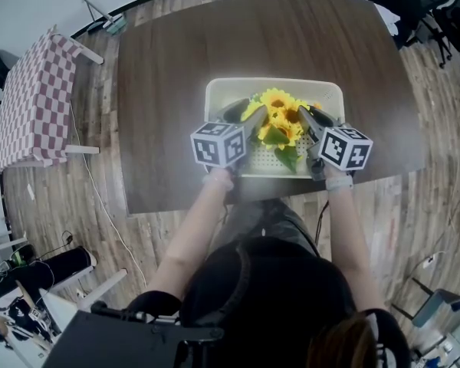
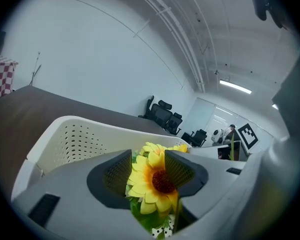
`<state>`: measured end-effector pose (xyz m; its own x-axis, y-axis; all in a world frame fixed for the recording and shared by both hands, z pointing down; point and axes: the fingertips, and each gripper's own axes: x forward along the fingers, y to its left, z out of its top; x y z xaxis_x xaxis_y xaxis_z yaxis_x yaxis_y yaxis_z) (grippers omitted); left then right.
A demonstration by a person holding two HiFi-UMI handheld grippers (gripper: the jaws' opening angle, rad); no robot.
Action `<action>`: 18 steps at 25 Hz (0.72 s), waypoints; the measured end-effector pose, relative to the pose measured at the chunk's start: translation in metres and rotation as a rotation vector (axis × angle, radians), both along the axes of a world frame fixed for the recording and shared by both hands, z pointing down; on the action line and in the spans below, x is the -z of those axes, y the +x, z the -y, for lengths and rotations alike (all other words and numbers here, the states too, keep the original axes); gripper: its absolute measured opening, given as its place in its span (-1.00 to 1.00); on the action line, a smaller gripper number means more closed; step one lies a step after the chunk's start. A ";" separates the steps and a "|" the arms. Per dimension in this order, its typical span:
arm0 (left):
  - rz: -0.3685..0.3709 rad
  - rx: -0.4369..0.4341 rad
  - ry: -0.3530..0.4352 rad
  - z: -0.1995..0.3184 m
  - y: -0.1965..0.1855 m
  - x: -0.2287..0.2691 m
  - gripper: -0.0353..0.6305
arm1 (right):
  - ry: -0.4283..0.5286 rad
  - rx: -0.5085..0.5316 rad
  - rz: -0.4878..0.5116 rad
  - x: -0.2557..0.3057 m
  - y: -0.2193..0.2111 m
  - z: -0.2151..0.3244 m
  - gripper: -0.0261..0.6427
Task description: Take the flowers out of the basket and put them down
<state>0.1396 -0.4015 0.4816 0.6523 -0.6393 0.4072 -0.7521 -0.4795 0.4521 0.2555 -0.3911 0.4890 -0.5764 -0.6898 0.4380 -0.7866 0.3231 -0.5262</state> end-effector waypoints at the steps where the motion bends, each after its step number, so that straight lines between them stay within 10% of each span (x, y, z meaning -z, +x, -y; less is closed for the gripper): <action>1: 0.001 0.001 -0.001 0.000 -0.001 0.000 -0.27 | 0.001 -0.001 0.002 0.000 0.000 0.000 -0.77; 18: -0.023 -0.054 -0.057 -0.011 -0.006 -0.014 -0.27 | 0.052 -0.109 -0.024 0.004 0.003 -0.002 -0.90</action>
